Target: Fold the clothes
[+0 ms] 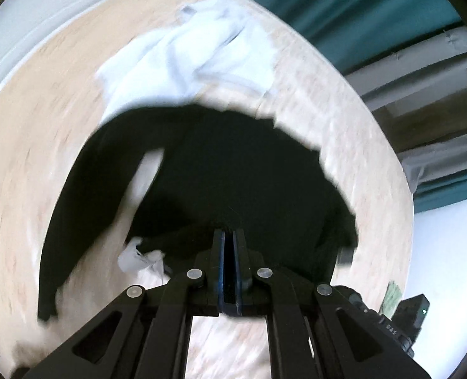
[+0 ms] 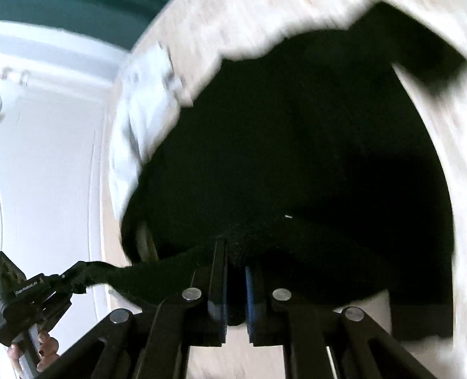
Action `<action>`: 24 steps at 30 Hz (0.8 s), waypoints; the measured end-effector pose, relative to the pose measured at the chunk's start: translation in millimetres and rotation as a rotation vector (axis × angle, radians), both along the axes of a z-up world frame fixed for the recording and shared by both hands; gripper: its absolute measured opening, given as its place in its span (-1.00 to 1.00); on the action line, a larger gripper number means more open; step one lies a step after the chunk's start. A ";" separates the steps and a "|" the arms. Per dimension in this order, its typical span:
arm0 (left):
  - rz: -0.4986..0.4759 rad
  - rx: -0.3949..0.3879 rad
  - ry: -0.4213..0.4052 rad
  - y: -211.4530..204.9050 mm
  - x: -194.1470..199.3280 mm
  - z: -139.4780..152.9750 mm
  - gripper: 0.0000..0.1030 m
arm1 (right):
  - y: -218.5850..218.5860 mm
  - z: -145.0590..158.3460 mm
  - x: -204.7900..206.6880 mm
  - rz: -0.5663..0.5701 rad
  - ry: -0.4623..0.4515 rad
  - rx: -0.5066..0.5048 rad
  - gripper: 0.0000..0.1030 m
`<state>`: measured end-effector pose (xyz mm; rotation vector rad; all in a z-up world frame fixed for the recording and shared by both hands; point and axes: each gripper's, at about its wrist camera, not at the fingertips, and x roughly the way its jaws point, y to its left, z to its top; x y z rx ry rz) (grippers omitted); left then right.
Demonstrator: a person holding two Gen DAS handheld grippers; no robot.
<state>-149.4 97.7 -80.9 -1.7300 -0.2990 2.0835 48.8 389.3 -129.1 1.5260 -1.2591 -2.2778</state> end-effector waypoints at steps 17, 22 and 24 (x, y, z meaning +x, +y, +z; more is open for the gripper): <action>0.182 0.233 -0.031 -31.8 -48.3 -37.1 0.95 | 42.7 -46.6 -73.0 -0.083 0.013 0.012 0.29; 0.282 0.185 -0.295 -41.1 -16.4 -155.5 0.92 | 45.4 -121.8 -15.7 -0.176 -0.147 -0.140 0.20; 0.299 0.186 -0.324 -38.0 -12.1 -173.9 0.92 | 52.6 -127.4 -2.7 -0.256 -0.161 -0.206 0.14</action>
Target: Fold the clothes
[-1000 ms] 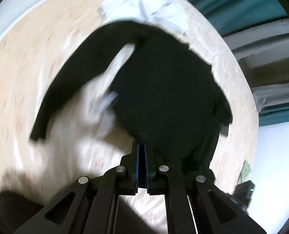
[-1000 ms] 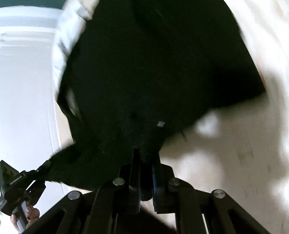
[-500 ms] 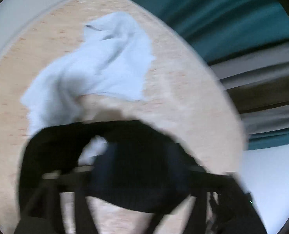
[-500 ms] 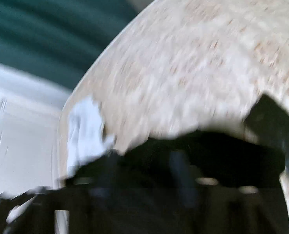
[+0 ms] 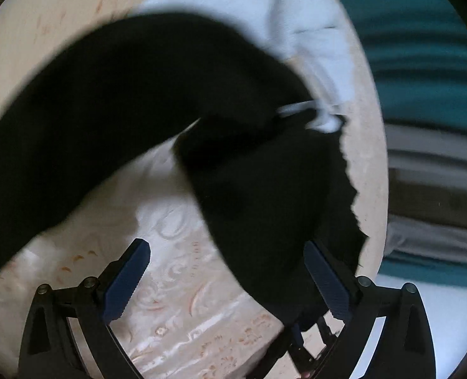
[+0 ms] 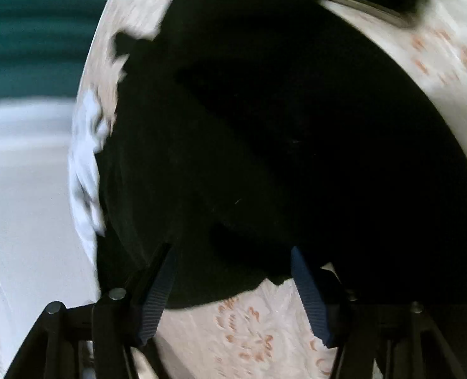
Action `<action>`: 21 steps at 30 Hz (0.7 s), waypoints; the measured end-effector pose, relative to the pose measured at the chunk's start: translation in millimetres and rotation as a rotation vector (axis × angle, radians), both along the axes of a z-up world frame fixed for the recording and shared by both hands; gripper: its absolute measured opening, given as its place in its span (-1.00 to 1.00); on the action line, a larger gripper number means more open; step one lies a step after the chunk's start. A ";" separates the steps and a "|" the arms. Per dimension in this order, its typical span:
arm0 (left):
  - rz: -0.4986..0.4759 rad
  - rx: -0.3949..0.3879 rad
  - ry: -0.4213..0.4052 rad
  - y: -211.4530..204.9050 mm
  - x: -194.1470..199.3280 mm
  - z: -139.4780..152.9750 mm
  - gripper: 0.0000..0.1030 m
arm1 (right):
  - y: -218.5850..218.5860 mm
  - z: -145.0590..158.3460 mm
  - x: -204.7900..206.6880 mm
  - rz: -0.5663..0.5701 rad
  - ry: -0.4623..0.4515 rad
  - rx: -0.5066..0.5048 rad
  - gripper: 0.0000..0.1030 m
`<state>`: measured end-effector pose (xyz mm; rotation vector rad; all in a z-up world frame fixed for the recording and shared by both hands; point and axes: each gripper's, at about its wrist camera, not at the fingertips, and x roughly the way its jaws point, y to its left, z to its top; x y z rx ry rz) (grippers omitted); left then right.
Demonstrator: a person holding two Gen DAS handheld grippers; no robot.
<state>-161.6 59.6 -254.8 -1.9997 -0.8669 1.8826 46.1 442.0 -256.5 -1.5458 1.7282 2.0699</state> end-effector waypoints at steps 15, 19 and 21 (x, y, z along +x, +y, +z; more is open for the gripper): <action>-0.112 -0.157 0.059 38.9 -24.9 -14.2 -0.75 | -13.4 -3.3 17.7 -0.136 -0.039 0.099 0.01; 0.033 -0.078 -0.018 19.6 -27.5 -22.2 -0.84 | 13.0 -10.3 19.3 -0.343 -0.040 0.000 -0.78; 0.072 -0.042 -0.027 4.6 -26.5 -21.7 -0.84 | 21.0 -7.9 22.4 -0.366 -0.027 -0.036 -0.79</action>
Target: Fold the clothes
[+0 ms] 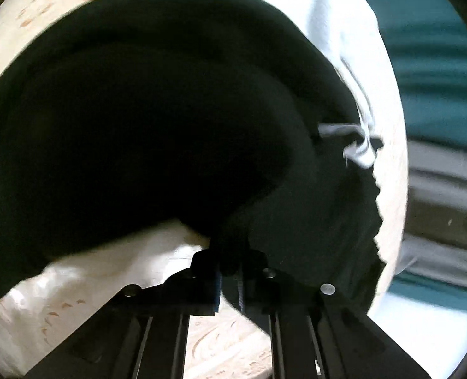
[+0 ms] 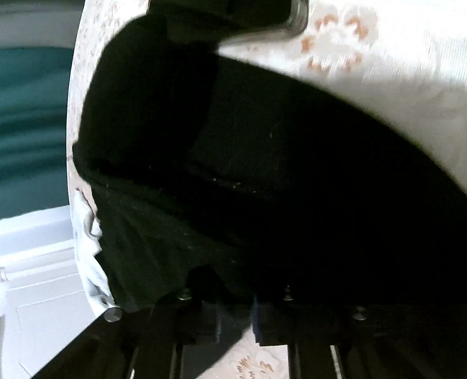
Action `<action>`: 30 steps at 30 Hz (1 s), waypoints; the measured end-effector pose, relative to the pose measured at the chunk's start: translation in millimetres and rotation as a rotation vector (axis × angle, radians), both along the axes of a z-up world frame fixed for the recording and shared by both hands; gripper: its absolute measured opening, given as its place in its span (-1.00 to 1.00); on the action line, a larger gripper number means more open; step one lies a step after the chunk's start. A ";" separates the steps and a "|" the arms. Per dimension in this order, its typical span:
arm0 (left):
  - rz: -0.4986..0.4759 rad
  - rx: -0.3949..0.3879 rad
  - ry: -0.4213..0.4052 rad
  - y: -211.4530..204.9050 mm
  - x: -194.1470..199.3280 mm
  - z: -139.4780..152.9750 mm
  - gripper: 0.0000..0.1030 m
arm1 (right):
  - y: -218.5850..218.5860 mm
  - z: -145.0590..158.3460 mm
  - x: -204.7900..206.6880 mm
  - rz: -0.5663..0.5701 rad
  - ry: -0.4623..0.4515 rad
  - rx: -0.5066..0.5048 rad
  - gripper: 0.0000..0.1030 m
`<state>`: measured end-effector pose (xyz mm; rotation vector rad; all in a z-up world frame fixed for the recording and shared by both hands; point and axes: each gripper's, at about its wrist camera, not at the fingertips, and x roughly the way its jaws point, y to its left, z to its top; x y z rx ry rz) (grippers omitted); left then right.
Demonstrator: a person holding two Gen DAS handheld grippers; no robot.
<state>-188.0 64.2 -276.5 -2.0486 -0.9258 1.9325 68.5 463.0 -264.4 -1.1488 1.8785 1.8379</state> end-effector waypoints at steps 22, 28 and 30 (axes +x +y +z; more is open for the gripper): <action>-0.096 -0.287 0.091 -113.7 101.5 63.7 0.03 | -66.3 66.4 102.6 0.676 -0.063 0.274 -0.29; -0.234 -0.256 0.226 -75.1 139.1 108.9 0.34 | 2.2 86.6 121.7 0.672 -0.171 0.576 0.07; -0.279 -0.210 0.238 -66.6 135.7 116.3 0.34 | 18.0 72.9 127.0 0.690 -0.225 0.568 0.08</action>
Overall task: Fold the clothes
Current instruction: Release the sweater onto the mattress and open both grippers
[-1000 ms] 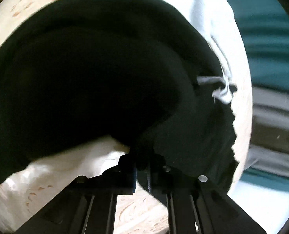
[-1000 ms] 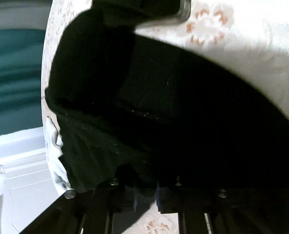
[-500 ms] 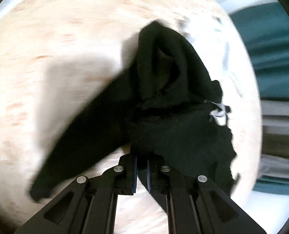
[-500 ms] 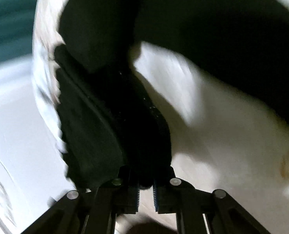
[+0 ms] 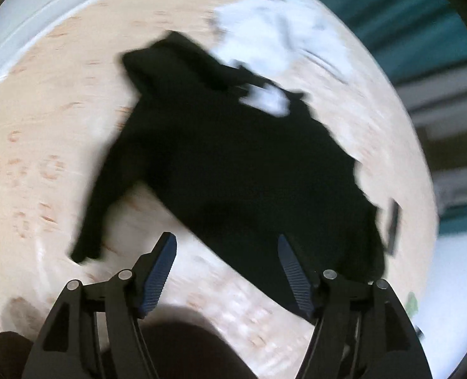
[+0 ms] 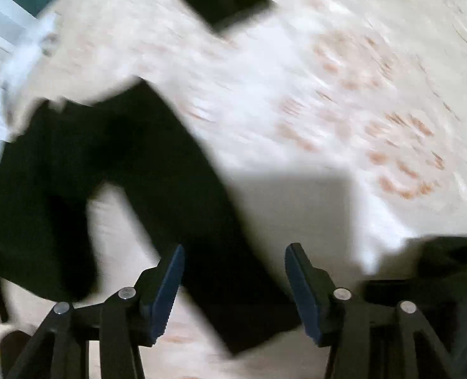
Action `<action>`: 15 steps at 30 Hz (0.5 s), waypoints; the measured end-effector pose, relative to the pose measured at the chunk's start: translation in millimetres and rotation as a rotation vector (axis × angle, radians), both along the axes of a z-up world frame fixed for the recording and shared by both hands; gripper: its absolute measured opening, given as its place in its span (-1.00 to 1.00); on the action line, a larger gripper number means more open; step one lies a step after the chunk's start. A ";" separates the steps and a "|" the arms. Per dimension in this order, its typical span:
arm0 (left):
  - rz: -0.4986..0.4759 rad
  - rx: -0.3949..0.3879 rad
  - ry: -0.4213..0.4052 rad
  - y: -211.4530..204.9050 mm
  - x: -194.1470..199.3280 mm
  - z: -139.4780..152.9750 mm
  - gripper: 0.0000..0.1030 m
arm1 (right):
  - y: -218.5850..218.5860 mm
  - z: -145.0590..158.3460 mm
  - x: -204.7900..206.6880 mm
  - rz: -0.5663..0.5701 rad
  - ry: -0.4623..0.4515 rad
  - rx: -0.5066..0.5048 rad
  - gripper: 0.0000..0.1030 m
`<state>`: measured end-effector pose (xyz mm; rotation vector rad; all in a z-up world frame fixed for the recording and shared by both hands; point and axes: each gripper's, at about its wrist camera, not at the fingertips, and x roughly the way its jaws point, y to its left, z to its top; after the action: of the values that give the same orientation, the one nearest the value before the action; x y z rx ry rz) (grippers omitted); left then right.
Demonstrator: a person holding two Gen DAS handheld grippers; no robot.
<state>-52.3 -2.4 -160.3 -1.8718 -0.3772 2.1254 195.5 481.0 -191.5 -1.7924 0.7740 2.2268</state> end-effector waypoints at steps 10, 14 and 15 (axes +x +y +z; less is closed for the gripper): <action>-0.307 0.161 0.005 76.2 88.8 10.5 0.35 | 11.9 -7.7 23.4 -0.016 0.030 -0.189 -0.92; -0.478 0.163 0.082 103.0 121.3 23.2 0.35 | 5.2 45.7 23.6 0.019 0.181 -0.300 -0.92; -0.519 0.160 0.119 109.3 128.5 27.2 0.35 | -2.0 56.4 17.2 0.037 0.207 -0.320 -0.92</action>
<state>76.2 106.9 -133.1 -1.5362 -0.0243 1.7826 212.7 479.0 -135.1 -1.7306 1.2091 2.4545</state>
